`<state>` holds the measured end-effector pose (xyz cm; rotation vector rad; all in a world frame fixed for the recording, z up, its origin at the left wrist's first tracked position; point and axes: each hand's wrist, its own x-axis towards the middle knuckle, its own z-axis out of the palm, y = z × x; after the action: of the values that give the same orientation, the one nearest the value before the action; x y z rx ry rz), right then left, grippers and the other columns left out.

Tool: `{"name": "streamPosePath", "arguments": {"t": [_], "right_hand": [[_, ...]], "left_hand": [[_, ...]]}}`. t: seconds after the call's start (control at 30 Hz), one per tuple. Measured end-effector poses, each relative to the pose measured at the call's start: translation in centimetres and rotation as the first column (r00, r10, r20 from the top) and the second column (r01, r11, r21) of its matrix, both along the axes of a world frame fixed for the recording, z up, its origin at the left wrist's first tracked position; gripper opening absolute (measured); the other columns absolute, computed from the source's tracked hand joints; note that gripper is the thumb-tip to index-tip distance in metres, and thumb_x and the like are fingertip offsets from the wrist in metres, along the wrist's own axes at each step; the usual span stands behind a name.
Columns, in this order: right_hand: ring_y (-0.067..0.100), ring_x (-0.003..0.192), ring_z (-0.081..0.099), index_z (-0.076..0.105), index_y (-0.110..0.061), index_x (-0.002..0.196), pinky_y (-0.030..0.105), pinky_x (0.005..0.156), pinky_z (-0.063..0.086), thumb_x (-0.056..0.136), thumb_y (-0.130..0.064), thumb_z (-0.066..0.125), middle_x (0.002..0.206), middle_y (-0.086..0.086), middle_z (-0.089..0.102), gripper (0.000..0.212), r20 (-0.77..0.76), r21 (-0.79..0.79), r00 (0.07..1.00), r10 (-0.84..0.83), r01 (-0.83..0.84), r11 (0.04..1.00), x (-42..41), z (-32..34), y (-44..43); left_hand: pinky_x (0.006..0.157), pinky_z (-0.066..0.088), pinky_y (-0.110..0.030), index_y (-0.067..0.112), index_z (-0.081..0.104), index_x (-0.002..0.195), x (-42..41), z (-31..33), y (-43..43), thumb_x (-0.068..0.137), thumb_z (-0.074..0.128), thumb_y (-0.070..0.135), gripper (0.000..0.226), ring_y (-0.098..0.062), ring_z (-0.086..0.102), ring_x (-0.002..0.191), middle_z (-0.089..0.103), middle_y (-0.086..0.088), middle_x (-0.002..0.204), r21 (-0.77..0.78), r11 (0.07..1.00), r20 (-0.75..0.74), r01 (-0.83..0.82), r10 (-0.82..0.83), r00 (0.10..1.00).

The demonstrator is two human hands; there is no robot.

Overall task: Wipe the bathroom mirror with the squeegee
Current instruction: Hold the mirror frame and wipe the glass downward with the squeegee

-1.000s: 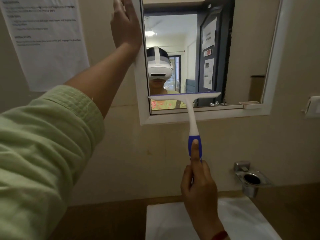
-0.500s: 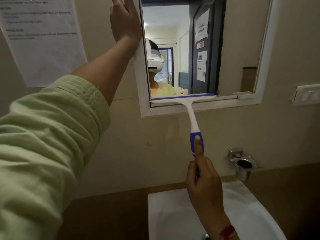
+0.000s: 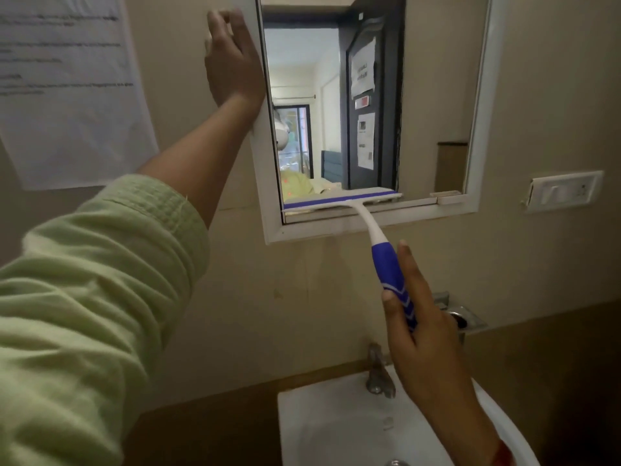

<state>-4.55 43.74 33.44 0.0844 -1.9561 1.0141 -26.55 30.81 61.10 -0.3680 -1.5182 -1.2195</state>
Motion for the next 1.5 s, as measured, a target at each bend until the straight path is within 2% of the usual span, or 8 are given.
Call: {"name": "streamPosePath", "arguments": {"t": [0.2, 0.37, 0.5, 0.6, 0.73, 1.1, 1.3, 1.5], "right_hand": [[0.004, 0.056, 0.054, 0.016, -0.035, 0.145, 0.011, 0.045, 0.043, 0.092, -0.039, 0.033, 0.062, -0.006, 0.050, 0.056, -0.173, 0.127, 0.985, 0.005, 0.017, 0.992, -1.8, 5.9, 1.6], [0.008, 0.052, 0.048, 0.024, -0.030, 0.145, 0.011, 0.043, 0.037, 0.099, -0.029, 0.036, 0.068, -0.004, 0.051, 0.048, -0.318, 0.182, 0.948, 0.020, 0.040, 0.982, -5.0, 11.8, 3.5], [0.014, 0.055, 0.051, 0.023, -0.025, 0.146, 0.024, 0.047, 0.045, 0.100, -0.029, 0.035, 0.078, -0.006, 0.053, 0.048, -0.457, 0.187, 0.889, -0.018, 0.116, 0.976, -8.0, 17.3, 5.0], [0.004, 0.060, 0.051, 0.024, -0.023, 0.145, 0.012, 0.051, 0.044, 0.100, -0.027, 0.035, 0.086, -0.017, 0.050, 0.046, -0.542, 0.144, 0.840, -0.021, 0.118, 0.983, -10.4, 20.3, 5.8], [-0.005, 0.058, 0.048, 0.023, -0.016, 0.145, 0.004, 0.052, 0.041, 0.101, -0.022, 0.035, 0.096, -0.005, 0.051, 0.047, -0.615, 0.101, 0.787, -0.042, 0.132, 0.986, -13.0, 23.2, 6.9], [-0.026, 0.071, 0.050, 0.030, -0.010, 0.143, -0.005, 0.057, 0.037, 0.100, -0.014, 0.038, 0.098, -0.030, 0.043, 0.045, -0.673, -0.039, 0.737, -0.068, 0.056, 0.998, -15.9, 28.4, 7.7], [-0.027, 0.080, 0.049, 0.031, -0.011, 0.143, -0.005, 0.062, 0.038, 0.100, -0.015, 0.039, 0.116, -0.009, 0.044, 0.044, -0.662, 0.001, 0.748, -0.047, 0.064, 0.998, -15.9, 29.2, 7.6], [-0.024, 0.073, 0.050, 0.031, -0.013, 0.143, -0.004, 0.059, 0.039, 0.100, -0.015, 0.039, 0.097, -0.033, 0.043, 0.045, -0.647, 0.016, 0.758, -0.082, 0.121, 0.993, -15.9, 29.5, 8.7]], "left_hand": [[0.080, 0.040, -0.035, 0.003, 0.050, 0.113, 0.0, 0.0, 0.1, 0.100, 0.029, 0.032, 0.038, -0.032, 0.058, 0.100, 0.063, -0.018, 0.106, -0.003, 1.000, -0.009, 0.015, -0.015, 1.000], [0.070, 0.030, -0.026, 0.004, 0.050, 0.113, -0.3, -0.1, -0.1, 0.100, 0.030, 0.032, 0.037, -0.030, 0.056, 0.100, 0.062, -0.017, 0.107, -0.015, 0.999, -0.023, 0.040, -0.040, 0.999], [0.069, 0.027, -0.024, 0.005, 0.050, 0.111, -1.0, -0.1, -0.1, 0.100, 0.031, 0.035, 0.037, -0.028, 0.055, 0.099, 0.062, -0.017, 0.106, -0.019, 0.998, -0.049, 0.055, -0.056, 0.997], [0.074, 0.033, -0.027, 0.008, 0.049, 0.112, -1.2, -0.2, -0.2, 0.100, 0.030, 0.037, 0.037, -0.028, 0.055, 0.098, 0.061, -0.016, 0.106, -0.025, 0.997, -0.042, 0.069, -0.070, 0.997], [0.074, 0.035, -0.026, 0.008, 0.050, 0.112, -1.1, -0.3, -0.2, 0.100, 0.030, 0.036, 0.036, -0.026, 0.055, 0.096, 0.061, -0.016, 0.105, -0.027, 0.996, -0.057, 0.084, -0.085, 0.995], [0.071, 0.029, -0.026, 0.006, 0.049, 0.110, -0.8, -0.3, -0.2, 0.100, 0.031, 0.034, 0.034, -0.015, 0.044, 0.086, 0.059, -0.017, 0.105, -0.024, 0.996, -0.035, 0.088, -0.088, 0.995], [0.070, 0.028, -0.026, 0.006, 0.049, 0.111, -0.6, -0.3, -0.2, 0.100, 0.031, 0.034, 0.034, -0.015, 0.043, 0.085, 0.059, -0.017, 0.105, -0.017, 0.996, -0.020, 0.088, -0.088, 0.996], [0.069, 0.029, -0.024, 0.006, 0.049, 0.112, -0.5, -0.3, -0.2, 0.101, 0.031, 0.034, 0.035, -0.014, 0.043, 0.085, 0.059, -0.016, 0.105, -0.013, 0.996, -0.022, 0.089, -0.090, 0.996]]}}
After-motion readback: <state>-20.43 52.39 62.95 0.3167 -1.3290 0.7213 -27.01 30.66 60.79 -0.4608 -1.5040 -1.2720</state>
